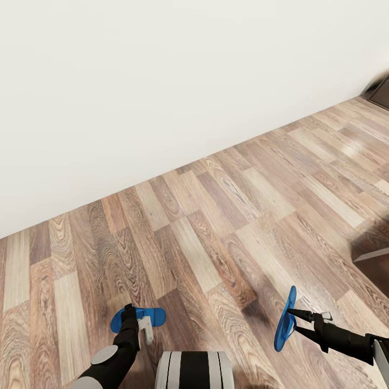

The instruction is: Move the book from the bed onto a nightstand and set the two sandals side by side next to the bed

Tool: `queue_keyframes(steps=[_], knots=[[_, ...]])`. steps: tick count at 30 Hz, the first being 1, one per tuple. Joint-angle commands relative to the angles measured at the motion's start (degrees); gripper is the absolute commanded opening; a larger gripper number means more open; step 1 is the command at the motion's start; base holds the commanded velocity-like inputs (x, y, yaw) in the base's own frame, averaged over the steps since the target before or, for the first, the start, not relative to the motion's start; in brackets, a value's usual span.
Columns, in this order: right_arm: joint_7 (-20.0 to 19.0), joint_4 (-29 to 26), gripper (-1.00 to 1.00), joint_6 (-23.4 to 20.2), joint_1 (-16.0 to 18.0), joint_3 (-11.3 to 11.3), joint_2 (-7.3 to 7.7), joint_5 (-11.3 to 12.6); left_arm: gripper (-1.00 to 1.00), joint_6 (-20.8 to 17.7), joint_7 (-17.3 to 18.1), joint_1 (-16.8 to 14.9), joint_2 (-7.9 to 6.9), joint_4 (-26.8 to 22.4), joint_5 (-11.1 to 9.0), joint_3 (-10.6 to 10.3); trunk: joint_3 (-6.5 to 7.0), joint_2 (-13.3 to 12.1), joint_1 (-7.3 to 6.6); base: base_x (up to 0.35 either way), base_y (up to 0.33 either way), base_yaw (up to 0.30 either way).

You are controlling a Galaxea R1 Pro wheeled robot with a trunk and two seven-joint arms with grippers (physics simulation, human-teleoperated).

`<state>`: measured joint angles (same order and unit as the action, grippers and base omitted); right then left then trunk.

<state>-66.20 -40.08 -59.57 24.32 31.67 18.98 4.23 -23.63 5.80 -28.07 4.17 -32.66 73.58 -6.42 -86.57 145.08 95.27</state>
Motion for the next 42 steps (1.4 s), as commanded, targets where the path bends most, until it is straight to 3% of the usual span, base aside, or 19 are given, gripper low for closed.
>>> queue_keyframes(steps=[1, 7, 14, 28, 42], knots=[[0.1, 0.0, -1.0, -0.43, 0.02, 0.06, 0.0, 0.24, 1.0, -0.27, 0.53, -0.02, 0.01, -0.12, 0.6, -0.18, -0.26, 0.03, 0.02, 0.0, 0.0, 0.0], [0.08, 0.0, -1.0, -0.43, 0.02, 0.06, 0.0, 0.23, 1.0, -0.27, 0.53, -0.05, 0.02, -1.0, 0.6, -0.17, -1.59, 0.11, 0.17, 0.0, 0.0, 0.0], [0.09, 0.0, -1.0, -0.43, 0.02, 0.06, 0.0, 0.24, 1.0, -0.27, 0.53, -0.05, 0.02, -1.67, 0.6, -0.17, -1.59, 0.11, 0.17, 0.0, 0.0, 0.0], [0.1, 0.0, -1.0, -0.43, 0.02, 0.06, 0.0, 0.2, 1.0, -0.27, 0.53, -0.05, -0.04, -1.71, 0.6, -0.17, -4.69, 0.29, 0.53, 0.0, 0.0, 0.0], [0.1, 0.0, -1.0, -0.43, 0.02, 0.06, 0.0, 0.2, 1.0, -0.27, 0.53, -0.05, -0.09, -1.7, 0.6, -0.17, -4.69, 0.29, 0.53, 0.0, 0.0, 0.0]])
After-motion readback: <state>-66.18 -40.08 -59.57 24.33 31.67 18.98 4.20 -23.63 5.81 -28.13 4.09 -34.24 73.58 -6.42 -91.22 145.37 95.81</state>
